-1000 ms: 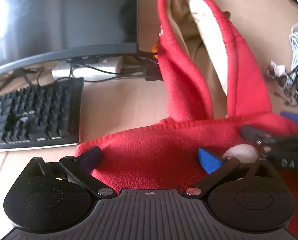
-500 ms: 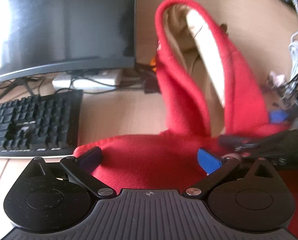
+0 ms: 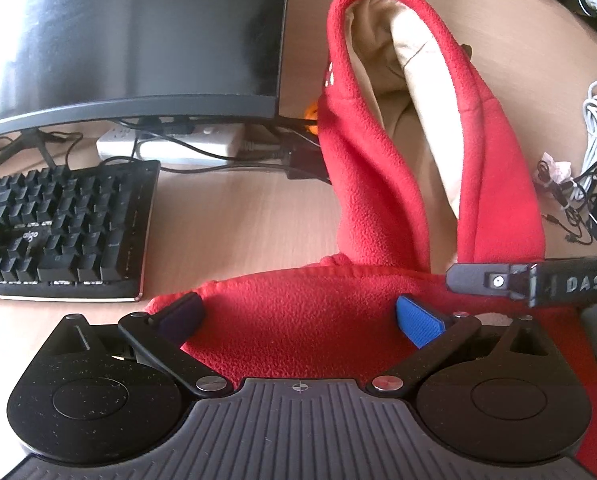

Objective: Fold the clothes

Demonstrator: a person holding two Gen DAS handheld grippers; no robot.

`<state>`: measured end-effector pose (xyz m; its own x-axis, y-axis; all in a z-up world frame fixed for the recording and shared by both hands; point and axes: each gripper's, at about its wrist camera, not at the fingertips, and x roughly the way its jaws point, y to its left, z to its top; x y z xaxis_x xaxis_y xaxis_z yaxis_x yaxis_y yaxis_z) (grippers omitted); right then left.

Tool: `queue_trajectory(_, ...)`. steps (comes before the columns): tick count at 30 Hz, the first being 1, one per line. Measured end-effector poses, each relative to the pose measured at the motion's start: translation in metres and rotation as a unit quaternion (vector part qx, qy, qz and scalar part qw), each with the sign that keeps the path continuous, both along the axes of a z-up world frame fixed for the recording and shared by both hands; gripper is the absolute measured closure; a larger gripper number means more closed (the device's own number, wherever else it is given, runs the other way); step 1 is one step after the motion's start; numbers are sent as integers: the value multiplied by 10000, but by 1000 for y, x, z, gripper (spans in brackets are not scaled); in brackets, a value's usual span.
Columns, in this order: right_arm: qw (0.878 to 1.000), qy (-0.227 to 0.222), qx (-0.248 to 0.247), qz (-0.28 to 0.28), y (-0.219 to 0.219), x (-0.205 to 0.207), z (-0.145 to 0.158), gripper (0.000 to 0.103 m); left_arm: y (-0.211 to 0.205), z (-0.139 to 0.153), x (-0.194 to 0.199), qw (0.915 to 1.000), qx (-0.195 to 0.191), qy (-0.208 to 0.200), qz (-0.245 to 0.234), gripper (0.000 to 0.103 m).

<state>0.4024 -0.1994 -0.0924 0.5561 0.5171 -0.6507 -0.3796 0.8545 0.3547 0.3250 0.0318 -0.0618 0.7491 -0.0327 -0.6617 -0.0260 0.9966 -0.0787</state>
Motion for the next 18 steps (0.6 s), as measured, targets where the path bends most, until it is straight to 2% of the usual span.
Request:
queue_trajectory(2, 9999, 16, 102, 1, -4, 0, 0, 0, 0, -1, 0, 10000, 0, -23, 5, 0)
queue_trajectory(18, 10000, 10, 16, 13, -2, 2, 4, 0, -3, 1, -10, 9998, 33, -193, 46, 0)
